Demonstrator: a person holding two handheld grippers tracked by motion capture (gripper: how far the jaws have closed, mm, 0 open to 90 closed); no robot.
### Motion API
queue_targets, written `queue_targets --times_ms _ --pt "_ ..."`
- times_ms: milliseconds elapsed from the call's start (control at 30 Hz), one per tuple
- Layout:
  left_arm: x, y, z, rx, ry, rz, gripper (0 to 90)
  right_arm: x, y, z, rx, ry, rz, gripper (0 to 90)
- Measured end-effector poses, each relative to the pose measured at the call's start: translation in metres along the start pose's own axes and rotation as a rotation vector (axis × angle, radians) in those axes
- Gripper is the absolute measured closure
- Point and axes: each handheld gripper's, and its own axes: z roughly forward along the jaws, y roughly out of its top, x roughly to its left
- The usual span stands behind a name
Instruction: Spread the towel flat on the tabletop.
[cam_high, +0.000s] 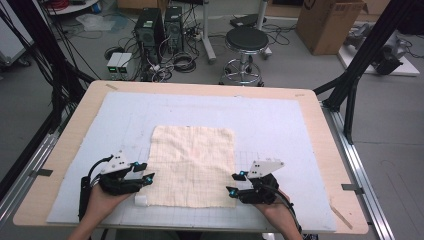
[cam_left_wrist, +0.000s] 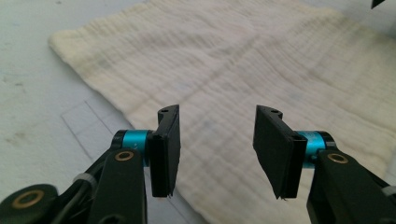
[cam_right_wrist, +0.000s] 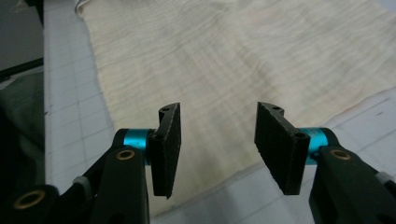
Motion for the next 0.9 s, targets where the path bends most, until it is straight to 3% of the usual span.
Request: queue_targets --times_ms 233,333,367,467,533,667,733,900 --pt "-0.008 -0.011 -0.008 0.024 -0.058 0.018 49.3 0.006 -0.004 0.004 0.039 0.016 -0.044 54.4" --pt "-0.010 -0.015 -0.007 0.062 -0.080 0.035 60.4 0.005 -0.006 0.009 0.068 0.032 -0.044 55.0" --pt "-0.011 -0.016 -0.005 0.075 -0.087 0.040 60.4 0.005 -0.006 0.009 0.068 0.032 -0.044 55.0" --pt "-0.014 -0.018 0.000 0.117 -0.092 0.069 64.8 0.005 -0.007 0.013 0.108 0.024 -0.065 59.9" --pt "-0.014 -0.018 0.000 0.112 -0.080 0.071 71.7 0.007 -0.007 0.013 0.108 -0.010 -0.076 70.1" --pt "-0.013 -0.018 0.000 0.114 -0.066 0.075 80.4 0.005 -0.007 0.013 0.111 -0.020 -0.058 78.1" --pt "-0.014 -0.018 0.000 0.117 -0.074 0.080 87.7 0.004 -0.006 0.013 0.118 -0.015 -0.053 87.4" --pt "-0.015 -0.017 -0.001 0.119 -0.076 0.095 88.5 0.004 -0.006 0.010 0.125 0.011 -0.036 88.5"
